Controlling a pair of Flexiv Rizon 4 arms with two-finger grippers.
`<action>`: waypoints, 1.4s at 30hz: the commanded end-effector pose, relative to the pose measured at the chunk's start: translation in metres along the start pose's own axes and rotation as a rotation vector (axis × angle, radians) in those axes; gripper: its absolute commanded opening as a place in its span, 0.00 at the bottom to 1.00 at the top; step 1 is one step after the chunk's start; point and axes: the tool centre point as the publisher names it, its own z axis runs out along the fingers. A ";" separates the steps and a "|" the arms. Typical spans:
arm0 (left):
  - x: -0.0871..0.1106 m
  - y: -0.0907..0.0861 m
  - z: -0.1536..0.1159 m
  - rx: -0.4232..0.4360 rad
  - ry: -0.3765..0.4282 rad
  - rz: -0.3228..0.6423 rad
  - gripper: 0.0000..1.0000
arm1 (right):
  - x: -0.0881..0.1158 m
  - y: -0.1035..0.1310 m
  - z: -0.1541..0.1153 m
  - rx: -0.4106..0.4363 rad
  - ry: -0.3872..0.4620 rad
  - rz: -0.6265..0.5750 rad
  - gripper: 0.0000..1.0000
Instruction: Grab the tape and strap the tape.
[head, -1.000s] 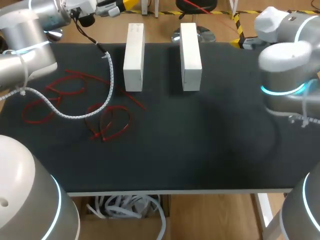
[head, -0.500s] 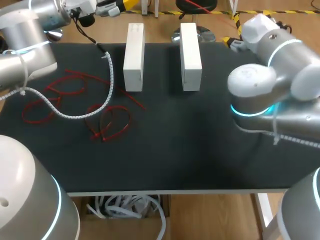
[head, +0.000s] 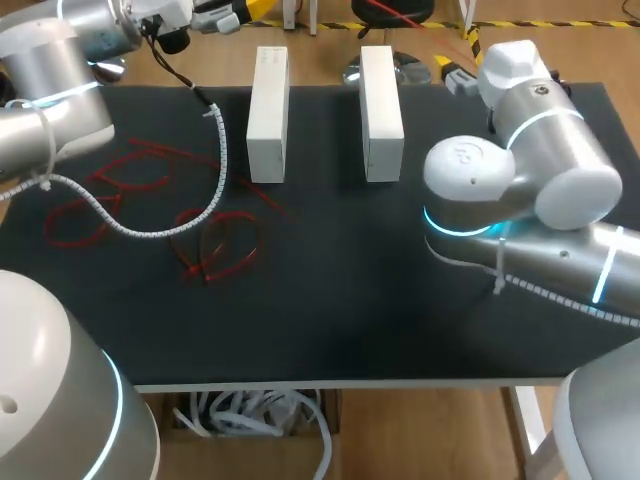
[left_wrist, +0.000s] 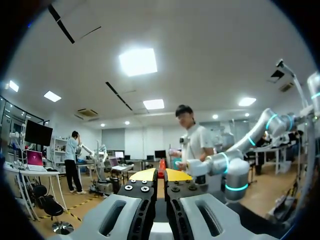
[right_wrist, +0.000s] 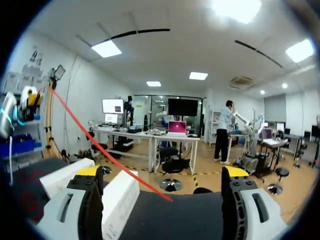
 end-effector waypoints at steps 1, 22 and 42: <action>0.000 0.001 0.000 0.003 0.000 0.002 0.00 | -0.001 0.012 -0.003 0.186 0.099 0.219 1.00; 0.000 0.001 0.000 0.003 0.000 0.002 0.00 | 0.016 0.018 -0.006 0.210 0.291 0.529 1.00; 0.000 0.001 0.000 0.003 0.000 0.002 0.00 | 0.036 0.028 -0.014 0.042 0.294 0.920 1.00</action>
